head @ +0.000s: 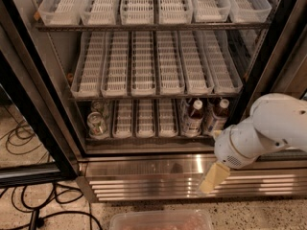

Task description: Pick 7up can from bottom shelf of fridge

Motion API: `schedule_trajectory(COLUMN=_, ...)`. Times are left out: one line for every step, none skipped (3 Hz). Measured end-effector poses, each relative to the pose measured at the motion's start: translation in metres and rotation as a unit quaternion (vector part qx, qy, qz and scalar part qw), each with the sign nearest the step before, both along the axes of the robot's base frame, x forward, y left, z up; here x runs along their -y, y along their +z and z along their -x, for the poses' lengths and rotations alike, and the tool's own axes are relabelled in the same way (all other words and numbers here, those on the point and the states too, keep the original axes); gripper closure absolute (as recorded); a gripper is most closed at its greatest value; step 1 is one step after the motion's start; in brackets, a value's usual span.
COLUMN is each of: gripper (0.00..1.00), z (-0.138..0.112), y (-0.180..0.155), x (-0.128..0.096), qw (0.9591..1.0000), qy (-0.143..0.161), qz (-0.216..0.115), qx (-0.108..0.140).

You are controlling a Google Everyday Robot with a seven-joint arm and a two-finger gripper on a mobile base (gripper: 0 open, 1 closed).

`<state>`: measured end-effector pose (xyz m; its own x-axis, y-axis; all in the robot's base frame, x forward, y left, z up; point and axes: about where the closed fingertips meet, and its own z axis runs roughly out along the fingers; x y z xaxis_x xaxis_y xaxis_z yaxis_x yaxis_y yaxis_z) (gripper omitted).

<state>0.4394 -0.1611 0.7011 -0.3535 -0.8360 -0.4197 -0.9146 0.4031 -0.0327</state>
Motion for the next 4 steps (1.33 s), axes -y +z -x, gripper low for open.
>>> schedule_trajectory(gripper=0.00, z=-0.014, y=-0.025, x=-0.053, qw=0.9986, qy=0.031, qz=-0.027, qx=0.032)
schedule_trajectory(gripper=0.00, z=-0.024, y=-0.022, x=-0.108, qw=0.9920, qy=0.073, qz=-0.054, qx=0.087)
schedule_trajectory(gripper=0.00, z=-0.024, y=-0.012, x=-0.157, qw=0.9810, qy=0.120, qz=-0.083, qx=0.128)
schedule_trajectory(gripper=0.00, z=-0.020, y=-0.008, x=-0.190, qw=0.9707, qy=0.160, qz=-0.113, qx=0.139)
